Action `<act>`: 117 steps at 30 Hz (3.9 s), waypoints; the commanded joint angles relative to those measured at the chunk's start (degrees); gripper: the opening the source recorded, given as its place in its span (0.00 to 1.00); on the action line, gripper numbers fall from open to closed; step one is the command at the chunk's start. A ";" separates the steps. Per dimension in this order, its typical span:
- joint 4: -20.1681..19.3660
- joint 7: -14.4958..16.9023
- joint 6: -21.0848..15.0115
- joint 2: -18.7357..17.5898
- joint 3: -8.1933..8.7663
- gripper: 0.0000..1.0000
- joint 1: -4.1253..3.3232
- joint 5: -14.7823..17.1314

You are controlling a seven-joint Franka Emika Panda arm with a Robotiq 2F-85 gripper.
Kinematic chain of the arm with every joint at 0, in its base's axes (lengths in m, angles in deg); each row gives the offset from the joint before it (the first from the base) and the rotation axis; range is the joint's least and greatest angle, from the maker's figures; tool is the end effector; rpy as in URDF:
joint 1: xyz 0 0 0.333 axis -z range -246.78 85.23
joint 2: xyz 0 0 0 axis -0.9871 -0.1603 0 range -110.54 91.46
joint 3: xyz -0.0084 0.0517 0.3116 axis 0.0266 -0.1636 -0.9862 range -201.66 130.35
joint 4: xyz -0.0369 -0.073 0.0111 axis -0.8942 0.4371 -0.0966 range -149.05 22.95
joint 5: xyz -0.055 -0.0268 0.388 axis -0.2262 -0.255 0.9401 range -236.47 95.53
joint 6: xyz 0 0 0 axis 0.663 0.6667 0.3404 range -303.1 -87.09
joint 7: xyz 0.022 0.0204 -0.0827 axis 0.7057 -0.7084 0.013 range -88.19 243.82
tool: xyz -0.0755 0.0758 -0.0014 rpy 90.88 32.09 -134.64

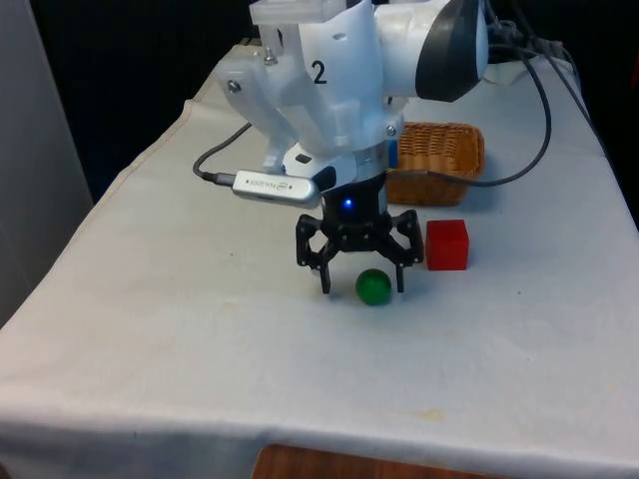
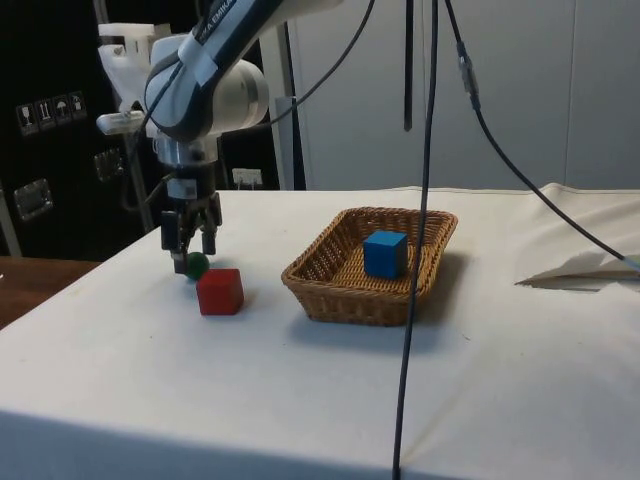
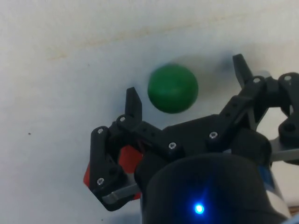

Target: Place all non-red objects into the basket.

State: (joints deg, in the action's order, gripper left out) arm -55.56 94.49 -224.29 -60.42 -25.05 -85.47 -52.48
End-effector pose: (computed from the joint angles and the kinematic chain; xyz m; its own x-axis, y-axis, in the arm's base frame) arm 0.7266 -0.0461 0.1696 0.9956 0.0370 0.0857 0.0428 -0.9969 -0.0663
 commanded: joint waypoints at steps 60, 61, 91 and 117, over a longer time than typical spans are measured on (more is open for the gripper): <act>-2.69 1.43 7.79 10.03 2.46 0.00 -0.57 -1.38; -4.13 1.83 7.68 11.57 2.52 0.00 -0.63 -1.38; -19.82 5.84 8.08 28.25 2.58 0.00 -1.78 -1.72; -31.86 4.87 7.85 40.22 0.23 0.00 -3.61 -2.01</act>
State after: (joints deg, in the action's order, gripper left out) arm -87.13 99.93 -216.15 -20.48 -24.94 -88.80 -53.91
